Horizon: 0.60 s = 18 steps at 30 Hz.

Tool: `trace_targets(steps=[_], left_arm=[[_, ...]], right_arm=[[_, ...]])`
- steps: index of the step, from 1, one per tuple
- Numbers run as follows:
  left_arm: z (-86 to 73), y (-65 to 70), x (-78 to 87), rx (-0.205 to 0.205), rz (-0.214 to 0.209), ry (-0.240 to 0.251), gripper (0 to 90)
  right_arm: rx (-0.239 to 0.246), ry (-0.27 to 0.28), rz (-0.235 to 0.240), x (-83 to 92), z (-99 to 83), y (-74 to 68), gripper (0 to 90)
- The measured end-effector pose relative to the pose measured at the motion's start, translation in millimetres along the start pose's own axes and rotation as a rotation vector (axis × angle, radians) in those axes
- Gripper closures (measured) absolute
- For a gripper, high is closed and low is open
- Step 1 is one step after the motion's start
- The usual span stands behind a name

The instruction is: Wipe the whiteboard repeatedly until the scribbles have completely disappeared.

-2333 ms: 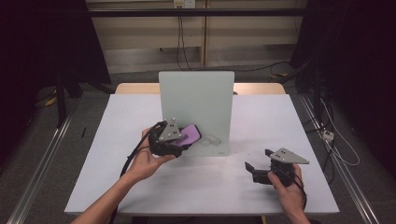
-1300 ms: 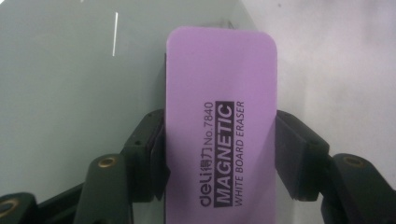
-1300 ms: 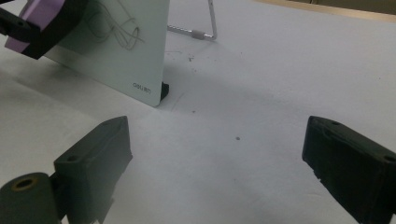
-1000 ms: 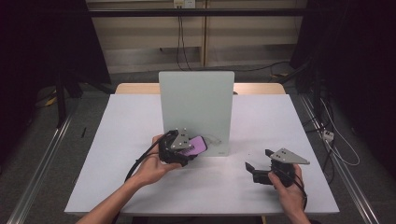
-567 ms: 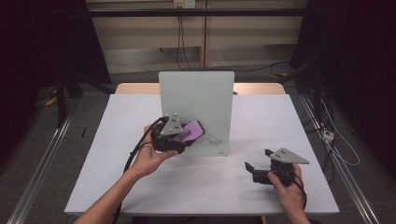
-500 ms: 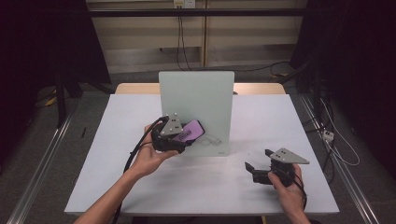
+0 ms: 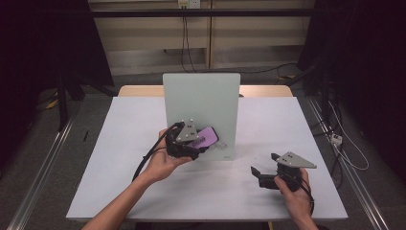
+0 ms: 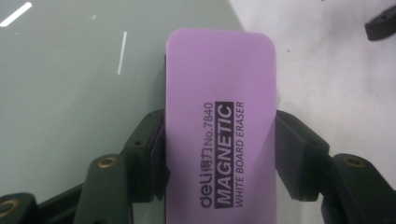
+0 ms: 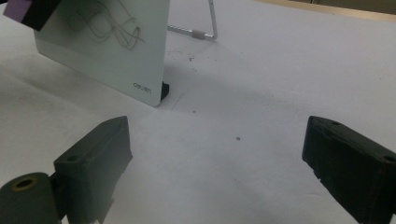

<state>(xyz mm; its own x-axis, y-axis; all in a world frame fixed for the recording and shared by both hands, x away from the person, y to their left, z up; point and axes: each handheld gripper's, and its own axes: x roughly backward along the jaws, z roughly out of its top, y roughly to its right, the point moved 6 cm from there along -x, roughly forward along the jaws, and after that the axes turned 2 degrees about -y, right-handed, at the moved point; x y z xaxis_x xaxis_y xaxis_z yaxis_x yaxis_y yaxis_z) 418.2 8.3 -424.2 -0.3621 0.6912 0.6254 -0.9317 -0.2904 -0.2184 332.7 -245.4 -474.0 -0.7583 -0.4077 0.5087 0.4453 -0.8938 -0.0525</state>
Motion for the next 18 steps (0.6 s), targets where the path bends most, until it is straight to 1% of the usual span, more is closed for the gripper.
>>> trace_targets(steps=[2, 3, 4, 6, 7, 9, 11, 12, 14, 15, 16, 17, 18], left_arm=[[-5.3, 7.0, -6.7, -0.021, -0.024, -0.038, 40.7], [-7.7, 9.4, -9.1, -0.032, -0.029, -0.053, 40.7], [-9.0, 11.6, -11.1, -0.026, -0.03, -0.051, 40.7], [-10.5, 12.4, -11.7, -0.029, -0.031, -0.054, 40.7], [-11.3, 12.0, -10.9, -0.035, -0.036, -0.063, 40.7], [-13.4, 12.5, -10.6, -0.029, -0.036, -0.063, 40.7], [-17.5, 11.7, -8.3, -0.041, -0.034, -0.08, 40.7], [-19.3, 11.3, -7.6, -0.032, -0.035, -0.072, 40.7], [-22.9, 10.1, -5.0, -0.02, -0.039, -0.079, 40.7], [-23.8, 10.6, -4.8, -0.008, -0.039, -0.074, 40.7], [-24.3, 10.5, -4.6, -0.006, -0.039, -0.077, 40.7], [-24.2, 10.9, -5.4, 0.008, -0.035, -0.072, 40.7], [-24.0, 10.9, -5.7, 0.008, -0.035, -0.077, 40.6]], right_arm=[[-0.002, 0.002, -0.001, 1.0, 0.0, -0.3, 8.1], [0.0, 0.004, 0.0, 1.6, -0.1, -0.4, 8.1], [0.003, 0.004, 0.001, 2.1, -0.3, -0.2, 8.0], [0.001, 0.004, 0.0, 2.7, -0.6, 0.1, 8.0], [-0.005, 0.005, 0.0, 2.8, -0.5, 0.0, 8.0], [-0.003, 0.004, -0.001, 2.8, -0.6, 0.4, 8.0], [0.0, 0.004, -0.001, 2.7, -0.6, 0.3, 8.0], [0.002, 0.005, 0.0, 2.7, -0.5, 0.2, 8.1], [0.001, 0.004, -0.001, 2.8, -0.6, 0.0, 8.1], [0.001, 0.004, -0.001, 2.7, -0.6, 0.1, 8.0], [0.001, 0.004, -0.002, 2.6, -0.6, 0.3, 8.0], [0.0, 0.004, -0.002, 2.6, -0.5, 0.4, 8.1], [0.0, 0.003, -0.003, 2.5, -0.6, 0.4, 8.1]])
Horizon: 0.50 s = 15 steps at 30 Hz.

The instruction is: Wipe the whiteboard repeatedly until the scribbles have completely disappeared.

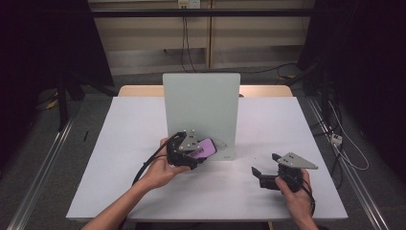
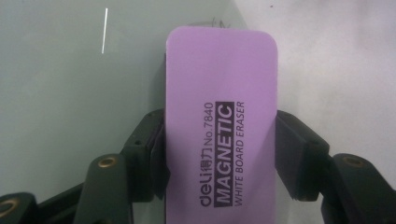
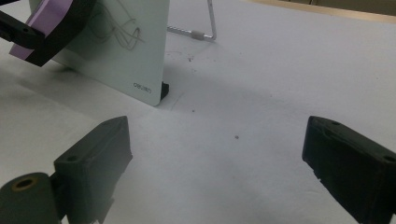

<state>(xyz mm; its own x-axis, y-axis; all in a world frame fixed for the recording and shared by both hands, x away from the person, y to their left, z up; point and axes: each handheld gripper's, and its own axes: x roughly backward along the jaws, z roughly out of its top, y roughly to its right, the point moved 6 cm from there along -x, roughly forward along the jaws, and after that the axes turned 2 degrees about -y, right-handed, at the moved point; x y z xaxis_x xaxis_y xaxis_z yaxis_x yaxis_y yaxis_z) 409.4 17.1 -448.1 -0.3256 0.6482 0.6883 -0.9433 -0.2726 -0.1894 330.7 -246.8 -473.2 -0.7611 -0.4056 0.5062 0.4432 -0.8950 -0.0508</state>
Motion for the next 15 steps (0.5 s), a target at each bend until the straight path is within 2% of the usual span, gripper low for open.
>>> trace_targets(steps=[3, 9, 14, 15], left_arm=[[1.0, 1.9, -2.5, 0.007, -0.003, -0.001, 40.7], [5.6, 8.6, -12.3, -0.007, -0.023, -0.004, 40.7], [7.0, 16.3, -23.6, -0.045, -0.055, -0.036, 40.7], [8.2, 17.2, -24.8, -0.047, -0.048, -0.035, 40.7]], right_arm=[[0.002, 0.002, -0.001, 0.3, 0.3, -0.5, 8.1], [-0.002, 0.0, 0.001, -0.9, 0.2, -0.5, 8.1], [0.0, 0.001, 0.002, -0.8, 0.3, -1.0, 8.0], [-0.001, 0.0, 0.001, -1.0, 0.3, -0.8, 8.0]])
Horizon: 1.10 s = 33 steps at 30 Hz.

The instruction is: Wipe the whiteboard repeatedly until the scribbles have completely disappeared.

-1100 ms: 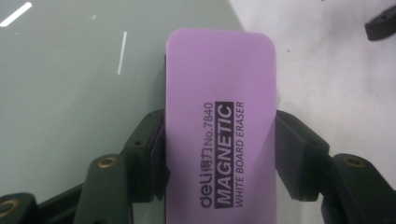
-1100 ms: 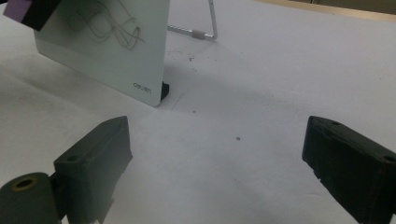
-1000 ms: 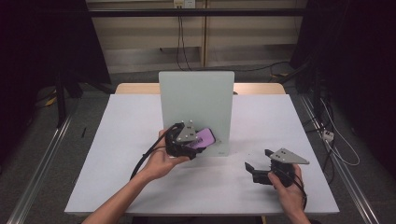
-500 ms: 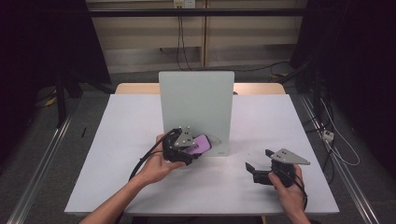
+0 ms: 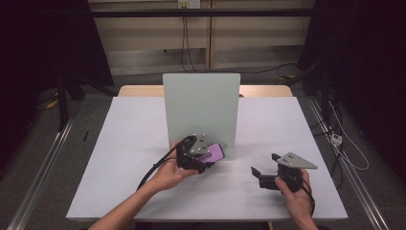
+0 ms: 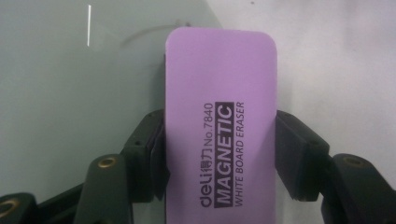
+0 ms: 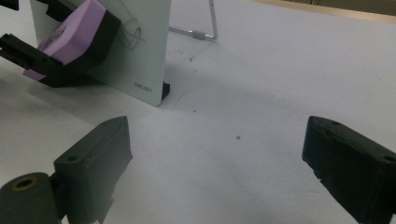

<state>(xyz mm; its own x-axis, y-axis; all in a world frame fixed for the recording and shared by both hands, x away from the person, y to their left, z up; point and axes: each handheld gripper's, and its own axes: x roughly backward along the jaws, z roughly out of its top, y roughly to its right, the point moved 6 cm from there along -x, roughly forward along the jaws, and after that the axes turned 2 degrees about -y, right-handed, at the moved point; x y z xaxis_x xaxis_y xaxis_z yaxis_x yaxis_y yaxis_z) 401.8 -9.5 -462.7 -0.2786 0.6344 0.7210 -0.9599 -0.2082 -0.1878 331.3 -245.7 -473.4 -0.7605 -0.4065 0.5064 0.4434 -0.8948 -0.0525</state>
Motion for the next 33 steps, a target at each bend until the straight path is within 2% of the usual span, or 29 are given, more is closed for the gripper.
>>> trace_targets(steps=[2, 6, 14, 18, 23, 33], left_arm=[[2.0, 0.0, 0.2, 0.002, 0.008, 0.0, 40.7], [7.7, -10.4, 12.3, 0.01, 0.019, 0.026, 40.7], [22.2, -35.3, 43.2, 0.054, 0.076, 0.114, 40.7], [27.3, -43.8, 53.3, 0.069, 0.103, 0.162, 40.7], [29.2, -41.3, 49.2, 0.054, 0.112, 0.151, 40.6], [33.6, -26.1, 25.7, 0.027, 0.062, 0.116, 40.7]], right_arm=[[0.001, -0.002, 0.001, -0.5, -0.1, 0.3, 8.0], [0.005, -0.001, 0.003, -0.1, -0.1, -0.4, 8.0], [0.002, 0.001, 0.001, 0.0, 0.1, -0.4, 8.0], [0.002, 0.001, 0.0, -0.1, 0.1, -0.1, 8.0], [0.003, 0.001, -0.001, -0.1, 0.2, -0.1, 8.1], [0.005, 0.0, 0.0, 0.6, -0.1, -0.1, 8.0]])
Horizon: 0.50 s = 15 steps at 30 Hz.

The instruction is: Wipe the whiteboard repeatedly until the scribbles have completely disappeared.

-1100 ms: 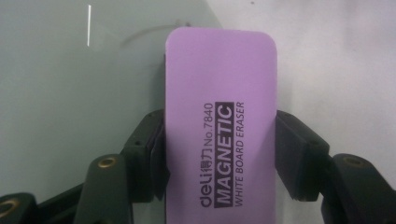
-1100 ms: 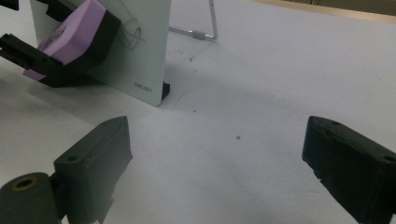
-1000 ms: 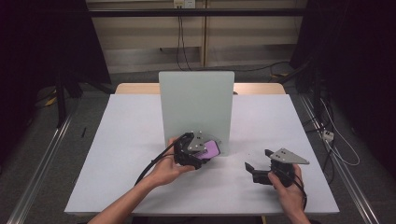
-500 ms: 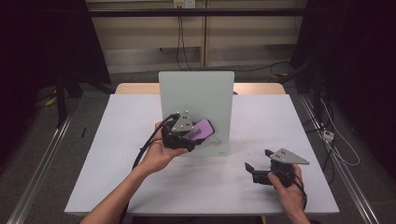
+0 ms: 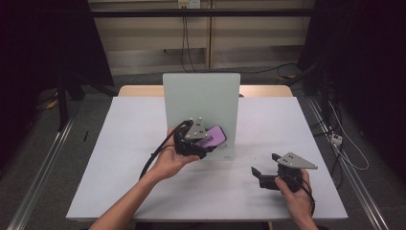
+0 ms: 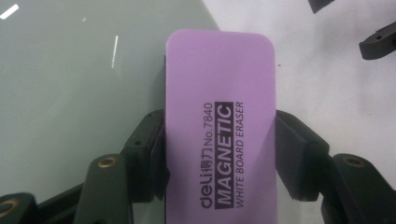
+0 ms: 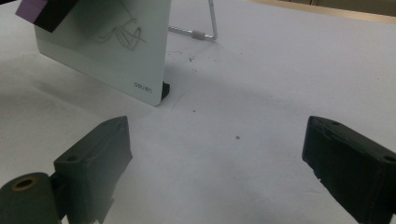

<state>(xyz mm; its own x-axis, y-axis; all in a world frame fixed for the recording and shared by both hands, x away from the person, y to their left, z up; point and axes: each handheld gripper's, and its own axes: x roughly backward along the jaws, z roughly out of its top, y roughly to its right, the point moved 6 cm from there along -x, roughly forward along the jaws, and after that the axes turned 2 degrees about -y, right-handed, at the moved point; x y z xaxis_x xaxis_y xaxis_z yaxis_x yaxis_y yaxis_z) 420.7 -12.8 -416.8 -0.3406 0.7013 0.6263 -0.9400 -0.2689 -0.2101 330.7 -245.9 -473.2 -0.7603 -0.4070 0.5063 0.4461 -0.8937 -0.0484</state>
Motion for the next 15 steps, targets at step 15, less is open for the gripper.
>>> trace_targets(steps=[15], left_arm=[[-10.0, 21.2, -23.8, -0.03, -0.057, -0.07, 40.7]], right_arm=[[0.002, -0.001, 0.002, -0.4, -0.2, -0.3, 8.0]])
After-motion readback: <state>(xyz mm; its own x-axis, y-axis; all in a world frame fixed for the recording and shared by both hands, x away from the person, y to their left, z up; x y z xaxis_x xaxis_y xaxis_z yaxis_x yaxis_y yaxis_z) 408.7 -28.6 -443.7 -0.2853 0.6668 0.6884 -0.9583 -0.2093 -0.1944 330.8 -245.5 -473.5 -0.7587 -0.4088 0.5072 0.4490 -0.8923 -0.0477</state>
